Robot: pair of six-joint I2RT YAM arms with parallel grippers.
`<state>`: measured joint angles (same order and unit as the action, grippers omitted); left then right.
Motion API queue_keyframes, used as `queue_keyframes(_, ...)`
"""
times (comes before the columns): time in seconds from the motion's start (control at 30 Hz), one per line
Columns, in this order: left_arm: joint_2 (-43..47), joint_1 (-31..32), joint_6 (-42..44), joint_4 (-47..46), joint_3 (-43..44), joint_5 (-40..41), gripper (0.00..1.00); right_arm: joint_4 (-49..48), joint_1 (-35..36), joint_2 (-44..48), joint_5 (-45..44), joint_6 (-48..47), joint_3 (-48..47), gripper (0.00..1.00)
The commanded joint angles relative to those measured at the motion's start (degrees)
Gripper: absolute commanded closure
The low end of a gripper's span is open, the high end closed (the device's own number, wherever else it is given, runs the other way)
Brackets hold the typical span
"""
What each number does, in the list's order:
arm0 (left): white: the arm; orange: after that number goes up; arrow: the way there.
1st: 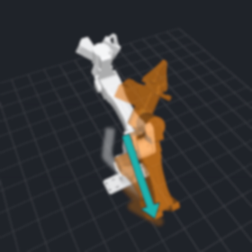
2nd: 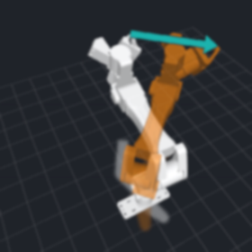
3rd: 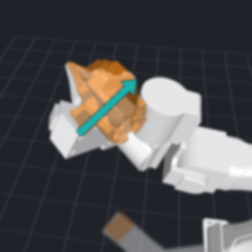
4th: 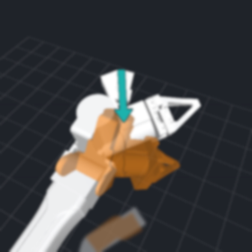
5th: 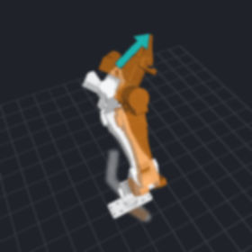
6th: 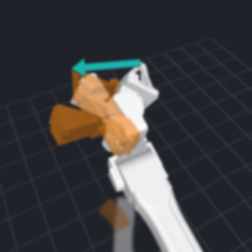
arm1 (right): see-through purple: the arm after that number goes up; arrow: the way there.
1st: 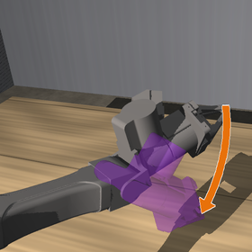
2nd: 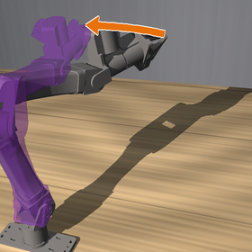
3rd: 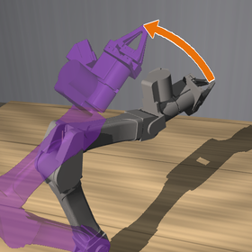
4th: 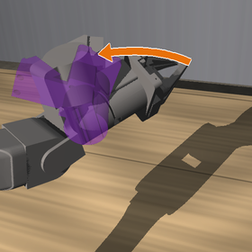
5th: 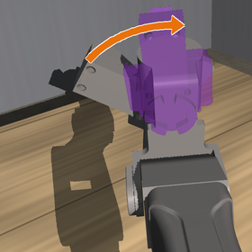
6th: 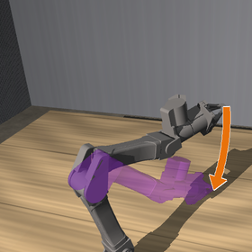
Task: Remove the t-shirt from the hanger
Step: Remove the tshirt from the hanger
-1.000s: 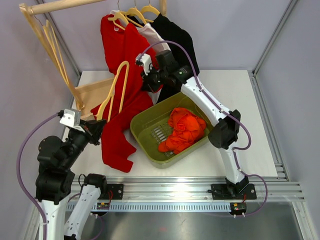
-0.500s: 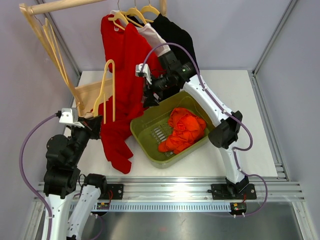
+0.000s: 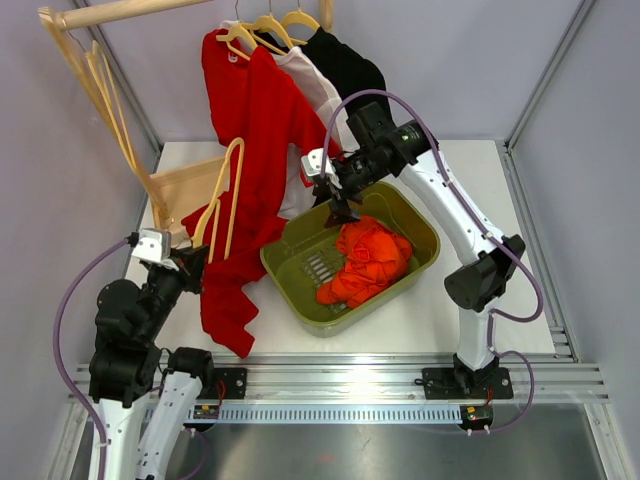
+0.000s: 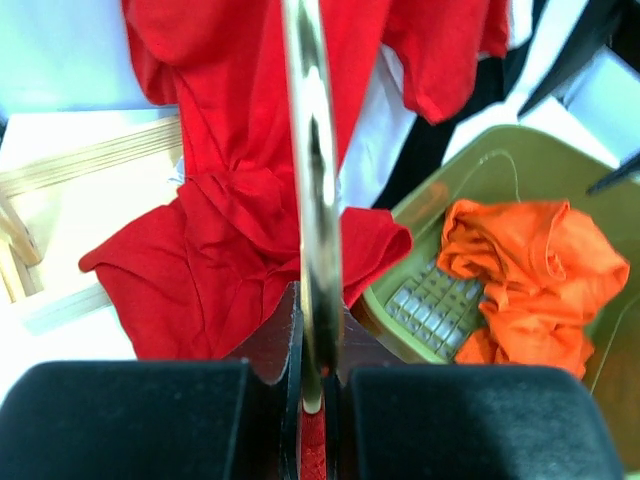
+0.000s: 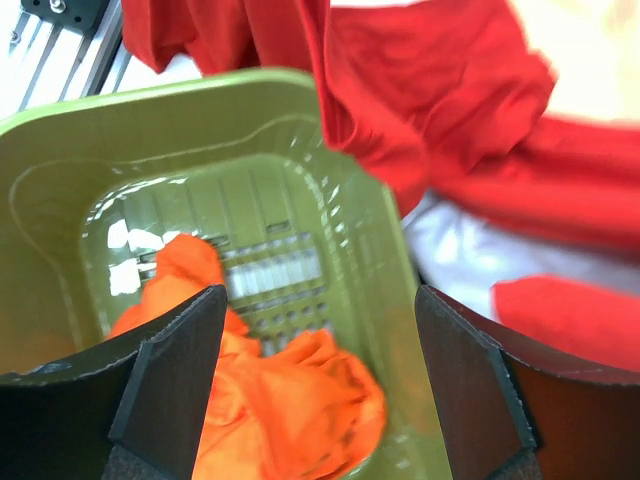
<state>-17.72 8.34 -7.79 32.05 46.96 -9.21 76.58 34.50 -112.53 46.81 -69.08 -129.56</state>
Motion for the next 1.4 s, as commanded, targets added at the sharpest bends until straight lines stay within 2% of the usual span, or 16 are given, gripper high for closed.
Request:
queue_keyframes(0.0, -0.5, 0.0, 5.7, -1.0, 1.6, -6.9, 1.0, 4.6, 0.2, 1.6, 5.0, -7.1, -4.3, 0.17)
queue_keyframes(0.1, -2.4, 0.0, 7.8, 0.6, 2.4, -10.0, 1.0, 8.4, 0.7, -0.2, 9.3, -9.5, -11.1, 0.17)
queue_keyframes(0.2, -3.8, 0.1, 12.2, 1.2, 2.4, -14.4, 1.0, 9.3, 4.0, -1.5, 8.4, -9.9, -16.0, 0.17)
queue_keyframes(0.43, -8.6, 0.0, 16.8, 2.1, 4.5, -20.8, 1.0, 0.6, 11.7, -3.5, -3.2, -8.4, -15.8, 0.17)
queue_keyframes(0.57, -8.7, 0.1, 17.8, 1.6, 4.7, -22.7, 1.0, -1.2, 12.1, -7.2, -3.7, -7.1, -18.6, 0.2)
queue_keyframes(0.83, -8.7, 0.0, 18.9, 1.3, 4.3, -26.6, 1.0, -2.7, 13.8, -8.6, -6.4, -7.6, -16.2, 0.28)
queue_keyframes(0.93, -8.7, 0.0, 19.4, 1.5, 4.1, -27.0, 1.0, -2.6, 14.1, -9.1, -6.5, -7.5, -16.2, 0.47)
queue_keyframes(0.97, -8.7, 0.0, 19.8, 1.3, 3.9, -27.1, 1.0, -2.5, 14.1, -9.1, -6.6, -7.4, -16.2, 0.57)
queue_keyframes(1.0, -8.8, 0.0, 19.9, 1.3, 3.9, -27.0, 1.0, -2.6, 14.1, -9.0, -6.7, -7.5, -16.1, 0.74)
queue_keyframes(1.07, -8.9, 0.0, 20.4, 1.4, 3.6, -26.6, 1.0, -2.6, 14.1, -8.4, -7.7, -7.8, -15.5, 0.88)
queue_keyframes(1.2, -10.1, 0.0, 20.8, 2.1, 3.1, -26.4, 1.0, -2.9, 13.9, -6.6, -10.2, -8.3, -14.3, 1.0)
queue_keyframes(1.27, -10.1, 0.0, 20.9, 2.1, 2.5, -25.7, 0.99, -2.8, 13.2, -5.3, -10.0, -8.0, -14.3, 1.0)
queue_keyframes(1.3, -10.1, 0.0, 20.9, 2.0, 2.3, -25.5, 0.9, -2.8, 12.8, -5.1, -8.8, -7.5, -14.5, 1.0)
queue_keyframes(1.37, -9.4, 0.0, 20.6, 1.5, 1.8, -24.5, 0.83, -2.4, 10.9, -4.0, -7.1, -7.0, -14.6, 1.0)
